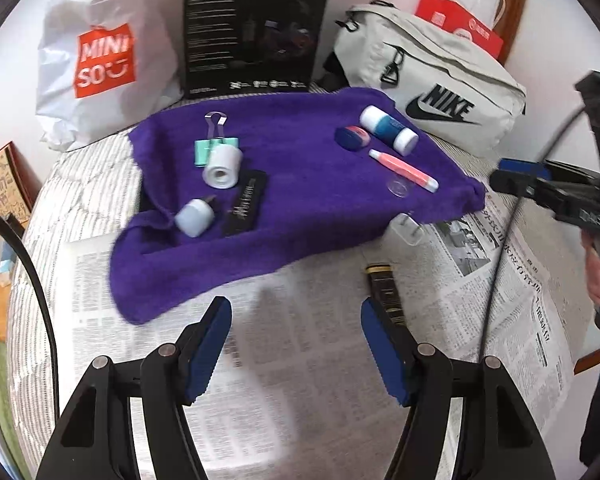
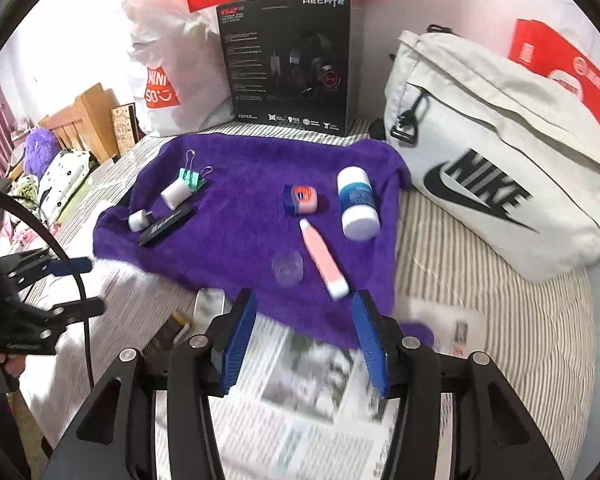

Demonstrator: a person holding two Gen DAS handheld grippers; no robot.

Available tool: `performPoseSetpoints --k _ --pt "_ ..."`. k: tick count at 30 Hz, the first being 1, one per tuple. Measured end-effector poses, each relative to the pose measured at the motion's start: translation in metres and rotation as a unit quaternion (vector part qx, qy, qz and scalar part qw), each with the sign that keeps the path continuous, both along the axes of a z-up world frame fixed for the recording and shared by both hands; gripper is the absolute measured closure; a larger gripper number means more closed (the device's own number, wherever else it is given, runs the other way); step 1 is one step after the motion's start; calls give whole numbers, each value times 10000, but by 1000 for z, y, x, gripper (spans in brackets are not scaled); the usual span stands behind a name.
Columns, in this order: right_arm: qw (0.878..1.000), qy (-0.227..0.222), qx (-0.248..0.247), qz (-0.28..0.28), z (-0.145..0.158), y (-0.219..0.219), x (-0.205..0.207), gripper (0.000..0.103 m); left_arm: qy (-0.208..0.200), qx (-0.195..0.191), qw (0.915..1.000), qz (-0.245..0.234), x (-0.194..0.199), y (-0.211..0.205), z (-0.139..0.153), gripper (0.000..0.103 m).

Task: Organize rigid objects
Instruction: 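Withdraw both open tools from the towel, then move the left tool to the dark Grand Reserve bottle and close on it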

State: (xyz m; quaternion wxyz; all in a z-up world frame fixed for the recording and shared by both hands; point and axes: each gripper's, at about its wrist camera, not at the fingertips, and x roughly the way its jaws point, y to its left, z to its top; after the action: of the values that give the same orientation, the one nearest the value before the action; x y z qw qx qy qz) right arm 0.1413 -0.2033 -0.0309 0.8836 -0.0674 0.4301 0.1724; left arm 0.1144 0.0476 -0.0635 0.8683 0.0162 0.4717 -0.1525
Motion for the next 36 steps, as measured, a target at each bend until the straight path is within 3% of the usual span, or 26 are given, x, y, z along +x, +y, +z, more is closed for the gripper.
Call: performPoseSetpoints --k 9,18,23,26,34,36 --pt "9990 142 217 -351 -13 -32 -48 51 134 146 9995 -265 2 -43 -15 37" --pt "9968 210 580 -501 -9 -48 -71 51 300 -10 9994 -181 2 -57 -30 37" --pt "9963 195 662 -520 -8 -54 -78 51 170 543 9984 -9 3 -63 -38 38" --pt "9958 208 701 -558 -9 -59 -80 51 97 619 9980 17 3 -65 -38 38" --pt "9938 367 813 -656 -22 -72 -77 51 46 592 9981 -138 -1 -72 -35 64" --pt "9937 377 835 -652 -25 -74 -77 51 67 528 9984 -211 -1 -74 -34 78"
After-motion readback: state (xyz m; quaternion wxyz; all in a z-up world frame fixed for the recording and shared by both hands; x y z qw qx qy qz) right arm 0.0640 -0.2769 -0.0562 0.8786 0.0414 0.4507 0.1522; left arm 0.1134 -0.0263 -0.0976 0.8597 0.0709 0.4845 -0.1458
